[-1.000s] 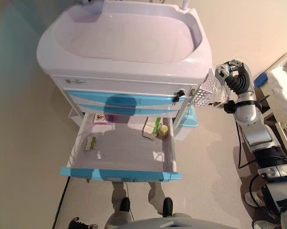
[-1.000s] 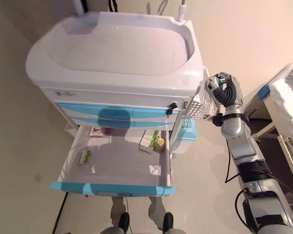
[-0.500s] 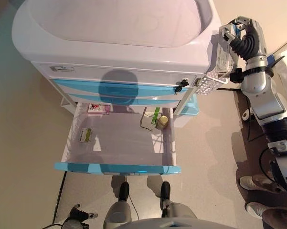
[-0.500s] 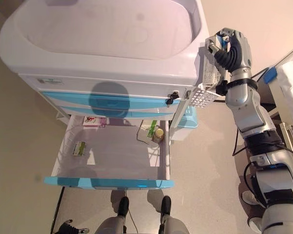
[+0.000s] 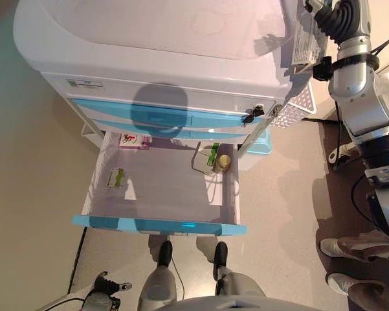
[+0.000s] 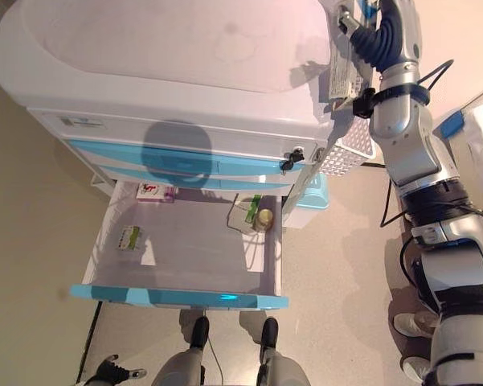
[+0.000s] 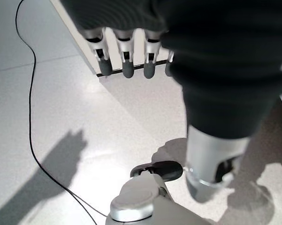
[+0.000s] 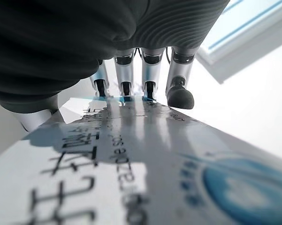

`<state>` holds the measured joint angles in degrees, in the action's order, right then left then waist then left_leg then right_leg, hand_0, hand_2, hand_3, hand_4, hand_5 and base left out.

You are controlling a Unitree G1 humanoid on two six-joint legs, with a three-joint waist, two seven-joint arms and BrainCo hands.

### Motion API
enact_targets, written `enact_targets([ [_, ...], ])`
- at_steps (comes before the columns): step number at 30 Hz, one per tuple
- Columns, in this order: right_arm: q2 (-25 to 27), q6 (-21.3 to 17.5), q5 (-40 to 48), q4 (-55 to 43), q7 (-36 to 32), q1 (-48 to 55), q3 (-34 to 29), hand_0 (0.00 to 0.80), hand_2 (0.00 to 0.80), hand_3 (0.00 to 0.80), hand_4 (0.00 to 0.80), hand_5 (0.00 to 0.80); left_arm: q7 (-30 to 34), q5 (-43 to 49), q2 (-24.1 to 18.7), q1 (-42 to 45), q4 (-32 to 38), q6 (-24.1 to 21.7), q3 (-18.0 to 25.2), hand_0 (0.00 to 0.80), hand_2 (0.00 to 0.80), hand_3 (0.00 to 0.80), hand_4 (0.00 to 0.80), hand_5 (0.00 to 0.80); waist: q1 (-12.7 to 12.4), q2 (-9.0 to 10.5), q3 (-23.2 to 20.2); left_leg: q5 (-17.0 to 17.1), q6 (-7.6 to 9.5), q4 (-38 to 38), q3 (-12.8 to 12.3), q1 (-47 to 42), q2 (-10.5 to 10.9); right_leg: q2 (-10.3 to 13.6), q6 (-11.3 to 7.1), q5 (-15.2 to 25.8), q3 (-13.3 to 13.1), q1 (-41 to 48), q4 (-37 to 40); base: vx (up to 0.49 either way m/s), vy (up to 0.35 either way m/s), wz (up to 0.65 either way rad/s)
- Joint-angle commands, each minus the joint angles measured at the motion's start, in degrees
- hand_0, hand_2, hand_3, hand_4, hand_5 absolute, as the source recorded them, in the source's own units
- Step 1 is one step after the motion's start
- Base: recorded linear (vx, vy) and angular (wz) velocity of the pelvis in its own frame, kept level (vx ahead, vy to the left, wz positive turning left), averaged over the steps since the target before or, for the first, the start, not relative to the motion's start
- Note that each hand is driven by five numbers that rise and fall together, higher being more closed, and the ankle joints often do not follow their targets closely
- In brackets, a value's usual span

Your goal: Open the drawer and pick up the medicine

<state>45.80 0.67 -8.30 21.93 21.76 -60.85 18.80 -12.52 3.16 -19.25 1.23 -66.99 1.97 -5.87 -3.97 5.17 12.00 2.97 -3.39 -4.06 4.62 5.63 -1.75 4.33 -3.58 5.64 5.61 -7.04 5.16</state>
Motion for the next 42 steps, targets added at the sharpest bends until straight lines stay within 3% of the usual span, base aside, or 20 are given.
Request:
enact_targets([
  [1, 3.6, -0.8, 0.3, 1.2, 2.5, -4.9, 2.4, 0.800, 0.800, 0.800, 0.800, 0.800, -1.3, -0.8, -3.4, -0.6, -3.2, 0.2, -1.4, 0.000, 0.000, 0.000, 0.000, 0.000, -1.2, 2.28, -2.4, -0.1, 2.82, 1.9, 2.7, 3.4, 3.4, 1.3, -3.92, -0.3, 1.3, -1.0, -2.9, 0.000, 0.000, 0.00],
  [9, 3.8, -1.1, -0.3, 5.1, 1.7, -13.6, 8.7, 0.800, 0.800, 0.800, 0.800, 0.800, -1.3, -0.6, -4.2, -0.4, -3.2, -0.2, -2.0, 0.000, 0.000, 0.000, 0.000, 0.000, -1.4, 2.74, -2.4, 0.1, 2.60, 1.7, 2.5, 3.4, 3.2, 1.2, -3.94, 0.0, 1.2, -1.2, -2.6, 0.000, 0.000, 0.00],
  [18, -0.1, -0.9, -0.4, 12.7, -0.6, -22.6, 16.9, 0.800, 0.800, 0.800, 0.800, 0.800, -1.3, -0.8, -5.1, -0.7, -4.0, -0.4, -2.9, 0.000, 0.000, 0.000, 0.000, 0.000, -2.2, 3.67, -2.2, 0.3, 2.48, 2.0, 2.8, 4.0, 3.1, 1.1, -3.87, 0.2, 1.5, -1.5, -2.6, 0.000, 0.000, 0.00],
  [42, -7.5, -0.3, -2.0, 23.4, -2.1, -30.7, 25.3, 0.800, 0.800, 0.800, 0.800, 0.800, -2.3, -2.1, -5.7, -1.9, -4.5, -0.6, -4.9, 0.000, 0.000, 0.000, 0.000, 0.000, -4.0, 4.69, -0.8, 0.6, 2.32, 2.9, 4.1, 6.0, 3.3, 1.3, -3.79, 0.2, 2.4, -2.5, -2.8, 0.002, -0.001, 0.03],
])
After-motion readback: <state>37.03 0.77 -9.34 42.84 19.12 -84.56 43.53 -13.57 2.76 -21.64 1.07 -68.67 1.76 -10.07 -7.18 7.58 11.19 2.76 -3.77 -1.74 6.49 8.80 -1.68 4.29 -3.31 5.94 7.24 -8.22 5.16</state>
